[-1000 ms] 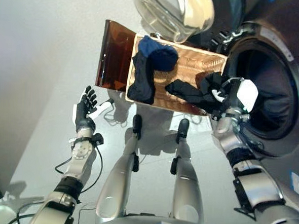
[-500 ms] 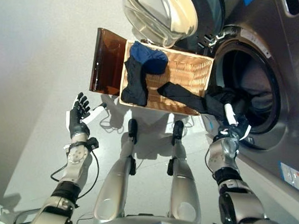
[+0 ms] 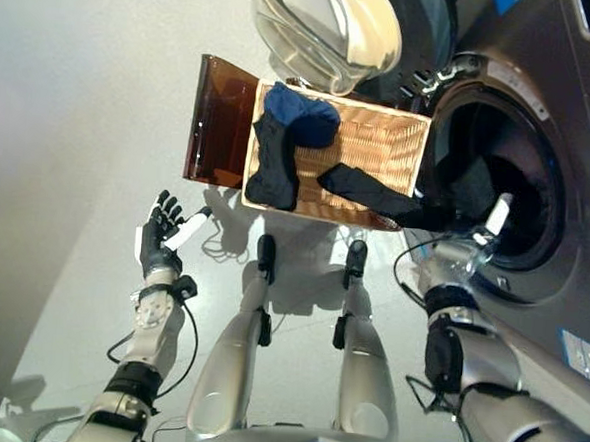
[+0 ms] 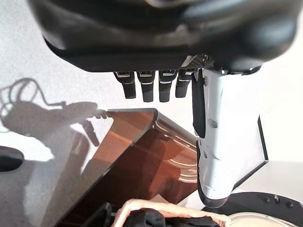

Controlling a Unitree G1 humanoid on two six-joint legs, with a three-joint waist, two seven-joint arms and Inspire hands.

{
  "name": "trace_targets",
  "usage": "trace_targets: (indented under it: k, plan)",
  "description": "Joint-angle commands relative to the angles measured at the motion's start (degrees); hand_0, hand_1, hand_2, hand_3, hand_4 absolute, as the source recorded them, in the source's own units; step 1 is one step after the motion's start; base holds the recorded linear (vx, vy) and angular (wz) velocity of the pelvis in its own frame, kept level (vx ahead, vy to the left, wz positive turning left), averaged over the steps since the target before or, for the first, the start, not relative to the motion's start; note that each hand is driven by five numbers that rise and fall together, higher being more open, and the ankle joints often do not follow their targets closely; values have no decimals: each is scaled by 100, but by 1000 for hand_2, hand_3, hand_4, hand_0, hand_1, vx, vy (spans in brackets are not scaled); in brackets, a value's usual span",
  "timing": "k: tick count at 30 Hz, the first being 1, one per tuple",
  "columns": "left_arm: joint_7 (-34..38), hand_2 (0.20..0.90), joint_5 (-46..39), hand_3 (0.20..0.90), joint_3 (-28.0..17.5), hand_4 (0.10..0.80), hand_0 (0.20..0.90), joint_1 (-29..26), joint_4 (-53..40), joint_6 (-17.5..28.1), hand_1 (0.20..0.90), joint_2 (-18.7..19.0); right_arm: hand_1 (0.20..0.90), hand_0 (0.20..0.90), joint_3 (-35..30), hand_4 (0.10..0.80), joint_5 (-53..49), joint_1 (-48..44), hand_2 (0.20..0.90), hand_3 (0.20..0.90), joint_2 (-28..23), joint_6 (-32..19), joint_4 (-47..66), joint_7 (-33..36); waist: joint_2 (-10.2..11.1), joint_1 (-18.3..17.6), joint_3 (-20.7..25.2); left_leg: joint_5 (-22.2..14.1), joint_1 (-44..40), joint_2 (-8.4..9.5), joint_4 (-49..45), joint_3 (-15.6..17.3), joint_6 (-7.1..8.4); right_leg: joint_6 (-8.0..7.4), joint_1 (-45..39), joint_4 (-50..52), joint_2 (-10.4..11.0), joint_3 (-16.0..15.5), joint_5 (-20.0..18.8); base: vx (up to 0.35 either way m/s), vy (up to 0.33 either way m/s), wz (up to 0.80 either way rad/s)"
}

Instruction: Pick up the clothes and place them into the washing machine

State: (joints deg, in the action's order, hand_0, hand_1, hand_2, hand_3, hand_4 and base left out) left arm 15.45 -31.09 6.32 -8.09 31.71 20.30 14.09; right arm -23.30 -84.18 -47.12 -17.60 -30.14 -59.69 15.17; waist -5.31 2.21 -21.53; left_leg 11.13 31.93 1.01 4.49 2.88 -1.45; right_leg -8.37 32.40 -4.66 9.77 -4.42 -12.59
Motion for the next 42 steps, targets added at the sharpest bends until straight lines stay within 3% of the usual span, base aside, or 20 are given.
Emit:
trace_targets:
  k: [1,9,15,25,26,27,28,34,42]
  plan:
    - [-45,900,-59,900,39,800,900,167,-181,283,900,249,200,200,44,300,-207,-271,200,200,-963,-716,-122,54,-210,166,437,-488,-144,51,-53,-27,534,99,-128,117,-42,-51,315,29,2,-6]
    - [-10,900,-73,900,114,800,900,210,-326,249,900,341,200,200,-21,300,185,-690,200,200,-1763,-870,-301,963,-338,185,500,-456,-76,48,45,-13,548,87,2,82,-58,2,300,13,-1,-2]
    - [11,900,-131,900,-5,800,900,437,-696,310,900,513,200,200,123,300,710,-1041,200,200,-2688,-883,-275,1504,-388,154,504,-456,56,50,51,9,591,83,163,92,-74,28,275,4,-3,-3]
    - [145,900,-144,900,33,800,900,471,-835,242,900,505,200,200,125,300,962,-1064,200,200,-2654,-1042,-215,2050,-333,60,520,-472,113,17,49,56,551,116,282,159,-125,99,284,8,1,-5]
    - [145,900,-144,900,29,800,900,475,-833,244,900,505,538,538,126,541,952,-1065,538,538,-2654,-1033,-223,2034,-329,59,522,-474,111,17,49,61,550,116,284,160,-125,104,285,8,8,-3]
    - [146,900,-162,900,41,800,900,475,-851,260,900,498,760,760,163,700,955,-1069,760,760,-2599,-1033,-219,2017,-326,70,524,-474,109,17,48,68,548,119,283,161,-125,101,285,0,0,0]
    - [144,900,-163,900,32,800,900,483,-854,264,900,495,900,900,204,800,976,-1057,900,900,-2551,-1016,-167,1970,-323,60,522,-475,105,15,47,77,545,122,289,165,-124,106,284,0,0,0]
    - [45,900,-193,900,-41,800,900,522,-866,335,900,539,900,900,552,800,1227,-1049,900,900,-2530,-633,-292,1557,-300,91,513,-475,79,22,39,96,537,126,278,190,-121,99,290,-3,2,1]
    - [-1,900,-246,900,-101,800,900,523,-739,333,900,543,900,900,498,800,1065,-965,900,900,-2311,-658,-274,1370,-242,75,513,-482,66,25,-14,104,542,124,221,201,-122,55,295,-7,3,2]
